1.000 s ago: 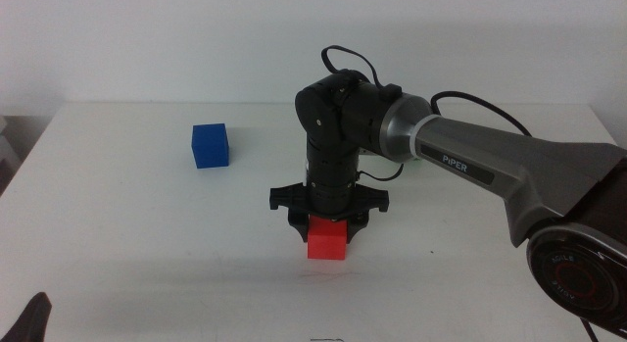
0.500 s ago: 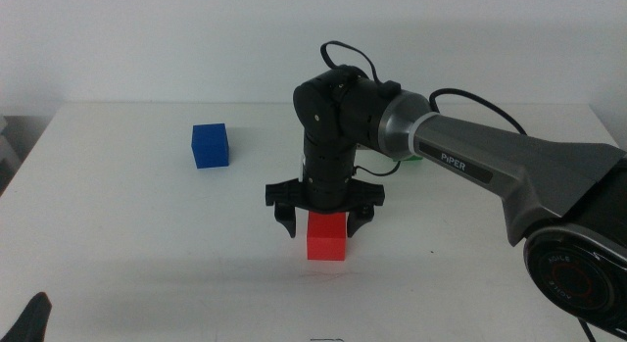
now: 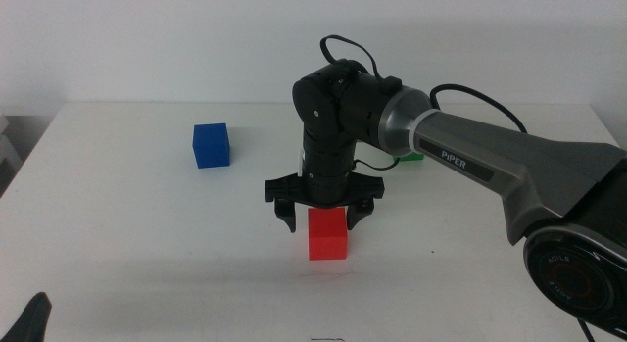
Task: Stack red cubes first, then green, then blue cubes in a specific spot.
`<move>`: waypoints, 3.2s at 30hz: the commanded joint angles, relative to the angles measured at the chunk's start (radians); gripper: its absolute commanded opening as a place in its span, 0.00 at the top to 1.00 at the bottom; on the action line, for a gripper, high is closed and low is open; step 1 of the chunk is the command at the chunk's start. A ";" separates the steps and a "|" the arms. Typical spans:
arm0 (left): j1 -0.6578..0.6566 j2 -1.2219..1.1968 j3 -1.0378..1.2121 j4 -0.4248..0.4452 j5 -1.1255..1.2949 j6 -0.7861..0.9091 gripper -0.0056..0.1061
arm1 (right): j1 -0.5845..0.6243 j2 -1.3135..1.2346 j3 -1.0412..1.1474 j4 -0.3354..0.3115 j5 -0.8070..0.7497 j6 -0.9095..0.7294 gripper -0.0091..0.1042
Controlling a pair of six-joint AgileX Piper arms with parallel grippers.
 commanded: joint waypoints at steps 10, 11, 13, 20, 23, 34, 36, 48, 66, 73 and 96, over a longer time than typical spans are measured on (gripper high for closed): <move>0.000 -0.020 -0.004 -0.004 -0.081 -0.012 0.13 | -0.046 -0.197 -0.029 -0.068 0.081 -0.038 0.14; 0.000 -0.020 -0.004 -0.004 -0.081 -0.012 0.13 | -0.055 -0.227 -0.029 -0.082 0.080 -0.042 0.14; 0.000 -0.020 -0.004 -0.004 -0.081 -0.012 0.13 | -0.077 -0.273 -0.029 -0.112 0.080 -0.044 0.14; 0.000 -0.020 -0.004 -0.004 -0.081 -0.012 0.13 | -0.237 -0.299 -0.090 -0.103 0.073 -0.254 0.14; 0.000 -0.020 -0.004 -0.004 -0.081 -0.012 0.13 | -0.297 -0.278 -0.109 -0.102 0.032 -0.326 0.14; 0.000 -0.020 -0.004 -0.004 -0.081 -0.012 0.13 | -0.361 -0.164 -0.110 -0.054 -0.229 -0.457 0.14; 0.000 -0.020 -0.004 -0.004 -0.081 -0.012 0.13 | -0.362 -0.144 -0.110 -0.060 -0.261 -0.459 0.14; 0.000 -0.020 -0.004 -0.004 -0.081 -0.012 0.13 | -0.373 -0.043 -0.110 -0.100 -0.414 -0.451 0.14; 0.000 -0.020 -0.004 -0.004 -0.081 -0.012 0.13 | -0.374 0.014 -0.110 -0.141 -0.397 -0.395 0.26; 0.000 -0.020 -0.004 -0.004 -0.081 -0.012 0.13 | -0.373 0.009 -0.110 -0.140 -0.385 -0.382 0.77; 0.000 -0.020 -0.004 -0.004 -0.081 -0.012 0.13 | 0.009 -0.633 0.551 -0.480 -0.375 0.243 0.93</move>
